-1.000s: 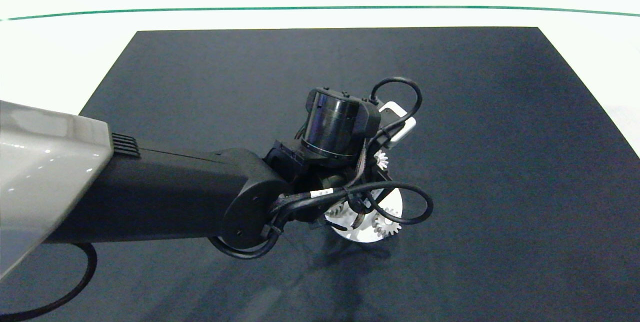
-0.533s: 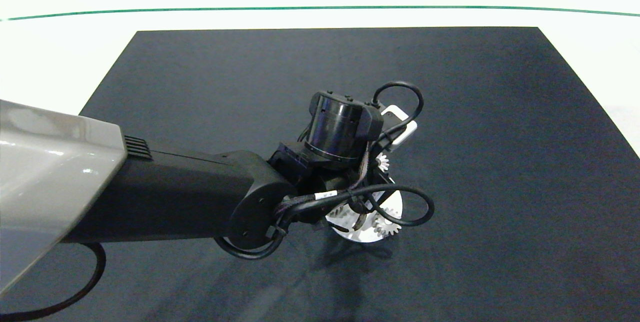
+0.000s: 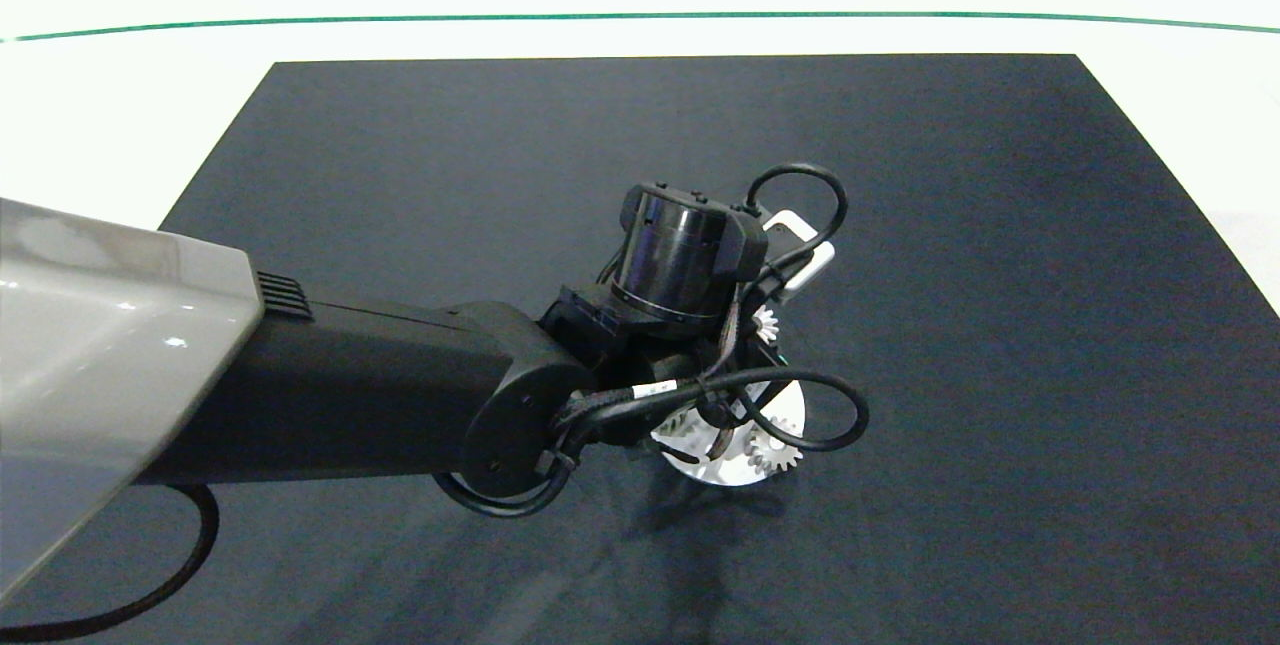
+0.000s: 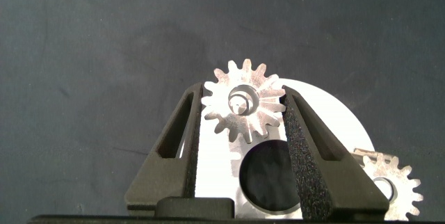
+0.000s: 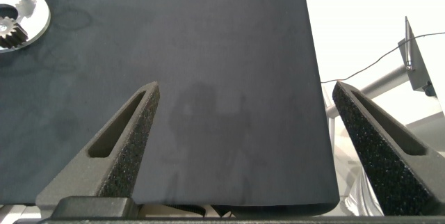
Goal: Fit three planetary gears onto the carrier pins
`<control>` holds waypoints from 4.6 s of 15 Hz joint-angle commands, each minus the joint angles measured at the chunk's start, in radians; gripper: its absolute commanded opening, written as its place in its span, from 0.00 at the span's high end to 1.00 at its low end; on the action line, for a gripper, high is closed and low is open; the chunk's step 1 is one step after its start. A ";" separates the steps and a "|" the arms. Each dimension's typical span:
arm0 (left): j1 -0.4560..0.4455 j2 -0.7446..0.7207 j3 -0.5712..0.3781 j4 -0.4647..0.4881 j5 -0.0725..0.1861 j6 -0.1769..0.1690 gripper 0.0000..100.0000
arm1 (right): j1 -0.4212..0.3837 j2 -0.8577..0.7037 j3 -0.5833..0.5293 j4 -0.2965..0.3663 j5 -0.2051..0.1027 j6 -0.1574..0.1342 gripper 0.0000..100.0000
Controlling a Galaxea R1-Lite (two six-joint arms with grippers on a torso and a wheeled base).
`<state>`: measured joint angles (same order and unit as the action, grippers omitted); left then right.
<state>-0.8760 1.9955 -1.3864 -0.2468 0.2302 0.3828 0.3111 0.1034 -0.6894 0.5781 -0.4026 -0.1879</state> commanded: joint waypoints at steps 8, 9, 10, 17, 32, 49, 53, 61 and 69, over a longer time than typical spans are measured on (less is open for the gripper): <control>0.002 0.008 -0.006 0.000 0.001 0.002 0.96 | 0.000 0.001 0.002 0.003 -0.002 -0.001 0.00; 0.000 0.008 -0.008 0.000 0.001 0.002 0.96 | 0.000 0.001 0.004 0.003 -0.002 -0.001 0.00; 0.000 0.008 -0.006 0.000 0.001 0.002 0.96 | 0.002 0.002 0.004 0.003 -0.002 -0.001 0.00; 0.000 0.008 0.000 0.000 0.001 -0.001 0.96 | 0.002 0.002 0.005 0.003 -0.001 -0.001 0.00; 0.002 0.008 -0.003 0.001 0.001 -0.010 0.99 | 0.000 0.004 0.004 0.003 -0.002 -0.001 0.00; 0.002 0.008 -0.008 0.001 0.001 -0.008 0.99 | 0.000 0.006 0.001 0.002 -0.002 -0.001 0.00; 0.002 0.006 -0.002 0.001 0.001 -0.010 0.00 | 0.000 0.006 -0.002 0.002 -0.002 -0.001 0.00; 0.003 -0.004 0.004 0.001 0.000 -0.008 0.00 | 0.000 0.006 -0.004 0.000 -0.004 -0.001 0.00; 0.031 -0.362 -0.031 0.339 0.000 -0.012 0.00 | -0.003 0.070 -0.027 -0.026 -0.002 -0.002 0.00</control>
<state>-0.8660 1.7511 -1.4023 0.0421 0.2283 0.3694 0.3087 0.1417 -0.7043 0.5528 -0.4021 -0.1889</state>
